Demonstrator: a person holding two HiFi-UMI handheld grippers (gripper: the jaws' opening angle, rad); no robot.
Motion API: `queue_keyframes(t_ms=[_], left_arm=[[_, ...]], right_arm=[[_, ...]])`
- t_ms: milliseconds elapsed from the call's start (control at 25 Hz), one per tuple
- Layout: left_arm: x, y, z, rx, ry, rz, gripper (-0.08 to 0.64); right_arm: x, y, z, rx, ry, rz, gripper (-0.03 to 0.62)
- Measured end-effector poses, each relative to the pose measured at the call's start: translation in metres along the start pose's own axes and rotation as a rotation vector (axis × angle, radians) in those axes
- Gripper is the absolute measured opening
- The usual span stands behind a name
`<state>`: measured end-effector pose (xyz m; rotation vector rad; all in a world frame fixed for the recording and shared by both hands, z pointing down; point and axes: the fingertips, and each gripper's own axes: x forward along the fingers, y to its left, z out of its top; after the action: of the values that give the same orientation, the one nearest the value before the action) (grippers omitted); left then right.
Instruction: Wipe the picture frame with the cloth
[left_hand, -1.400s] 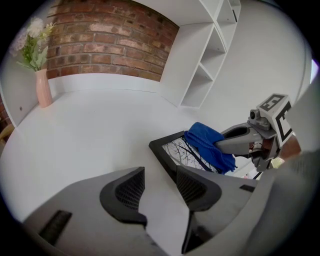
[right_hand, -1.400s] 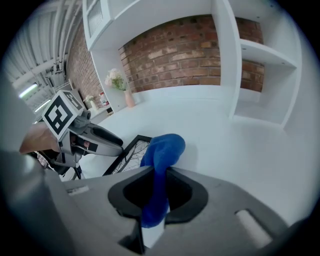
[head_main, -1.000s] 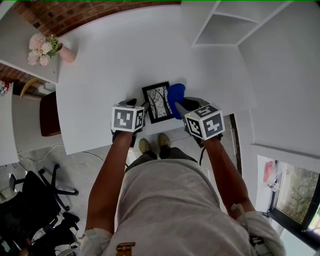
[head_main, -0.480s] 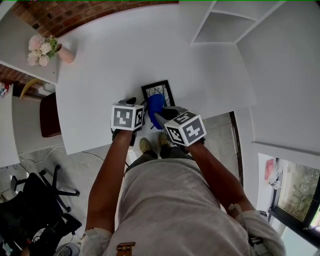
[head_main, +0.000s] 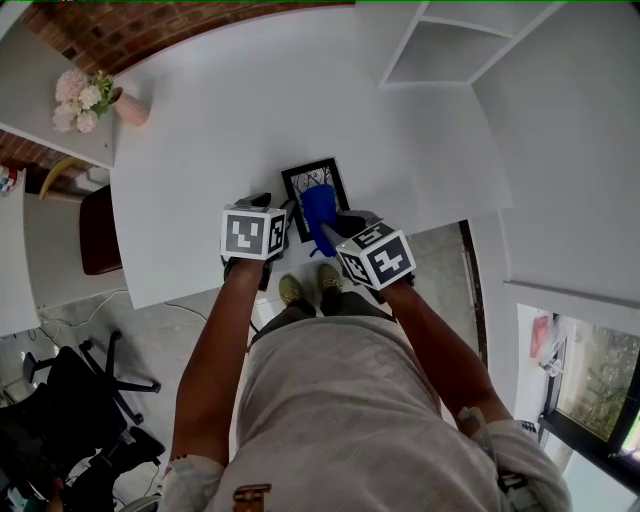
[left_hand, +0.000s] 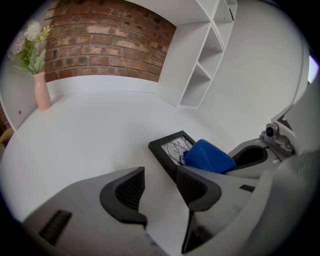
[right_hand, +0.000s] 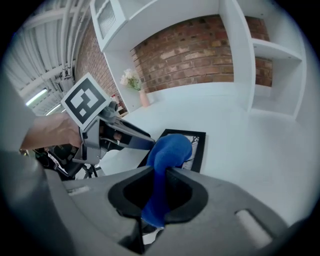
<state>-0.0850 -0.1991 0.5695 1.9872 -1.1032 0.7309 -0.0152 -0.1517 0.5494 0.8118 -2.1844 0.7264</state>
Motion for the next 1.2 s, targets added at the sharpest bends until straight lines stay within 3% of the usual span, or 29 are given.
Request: queue_keyframes(t_ms=[560,840,1000,1200], left_arm=[[0.0,-0.001,0.0,0.016,-0.006,0.01,0.193],[-0.006,-0.008,0.002,0.031,-0.027,-0.02,0.193],[-0.024,-0.016,0.018,0.051,-0.095,-0.043,0.193],[-0.066,-0.029,0.068,0.086,-0.285,-0.072,0.193]], right_arm=[[-0.044,-0.067,-0.018,0.062,-0.017,-0.1,0.052],[-0.065,-0.061,0.012,0.028,-0.094,-0.08,0.052],[-0.08,-0.052,0.049,-0.023,-0.176,-0.062,0.052],[-0.1,-0.034,0.107,-0.118,-0.343,-0.024,0.052]])
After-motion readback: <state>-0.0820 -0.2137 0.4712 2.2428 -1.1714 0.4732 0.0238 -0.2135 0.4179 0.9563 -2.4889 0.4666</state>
